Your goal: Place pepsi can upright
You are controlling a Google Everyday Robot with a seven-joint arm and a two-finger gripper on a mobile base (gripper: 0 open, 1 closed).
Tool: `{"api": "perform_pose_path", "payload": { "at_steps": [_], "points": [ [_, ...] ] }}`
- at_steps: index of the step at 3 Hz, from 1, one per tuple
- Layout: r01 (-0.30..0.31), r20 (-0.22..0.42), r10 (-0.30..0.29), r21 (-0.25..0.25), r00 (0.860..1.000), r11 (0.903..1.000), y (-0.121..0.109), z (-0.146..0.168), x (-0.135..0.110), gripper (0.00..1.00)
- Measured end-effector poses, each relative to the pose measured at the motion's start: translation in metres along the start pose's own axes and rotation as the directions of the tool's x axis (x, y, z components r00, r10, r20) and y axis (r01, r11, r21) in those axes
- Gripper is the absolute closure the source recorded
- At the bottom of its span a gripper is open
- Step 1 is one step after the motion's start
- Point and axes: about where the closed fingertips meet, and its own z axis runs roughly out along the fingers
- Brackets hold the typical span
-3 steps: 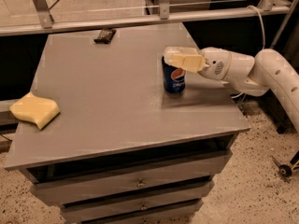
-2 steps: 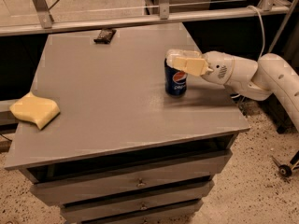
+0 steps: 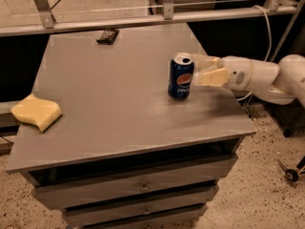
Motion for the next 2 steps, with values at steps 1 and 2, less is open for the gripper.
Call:
{"api": "perform_pose_path", "payload": {
  "at_steps": [1, 2],
  "points": [
    [0.097, -0.105, -0.091, 0.055, 0.990, 0.9938, 0.010, -0.033, -0.013, 0.00],
    [0.236, -0.144, -0.216, 0.141, 0.966, 0.9616, 0.028, -0.084, -0.036, 0.00]
  ]
}}
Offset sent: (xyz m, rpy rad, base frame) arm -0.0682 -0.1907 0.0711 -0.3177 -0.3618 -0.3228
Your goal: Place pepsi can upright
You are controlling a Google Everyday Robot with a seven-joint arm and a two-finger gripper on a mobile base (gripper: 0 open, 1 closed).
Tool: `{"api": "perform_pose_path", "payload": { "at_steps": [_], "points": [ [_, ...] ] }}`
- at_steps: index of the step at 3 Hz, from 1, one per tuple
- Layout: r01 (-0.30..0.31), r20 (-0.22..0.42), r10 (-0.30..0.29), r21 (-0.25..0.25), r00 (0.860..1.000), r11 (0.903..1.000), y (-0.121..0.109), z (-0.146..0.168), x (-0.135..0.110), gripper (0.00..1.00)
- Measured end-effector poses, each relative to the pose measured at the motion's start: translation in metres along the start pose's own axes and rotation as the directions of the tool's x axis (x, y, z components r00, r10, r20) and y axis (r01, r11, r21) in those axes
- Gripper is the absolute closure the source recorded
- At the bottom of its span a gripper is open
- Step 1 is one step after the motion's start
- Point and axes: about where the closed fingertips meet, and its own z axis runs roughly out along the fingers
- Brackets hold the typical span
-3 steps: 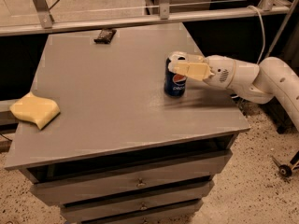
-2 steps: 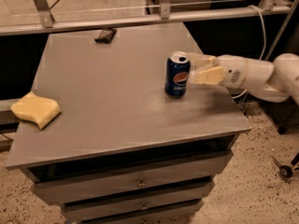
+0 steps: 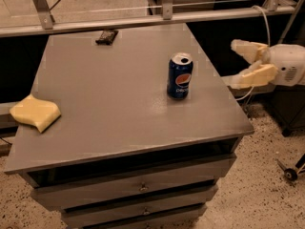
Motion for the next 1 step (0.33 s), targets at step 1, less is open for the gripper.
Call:
{"api": "perform_pose_path", "payload": {
  "at_steps": [1],
  "points": [
    [0.020, 0.002, -0.020, 0.026, 1.000, 0.9995, 0.0003, -0.0151, 0.0000, 0.00]
  ]
}}
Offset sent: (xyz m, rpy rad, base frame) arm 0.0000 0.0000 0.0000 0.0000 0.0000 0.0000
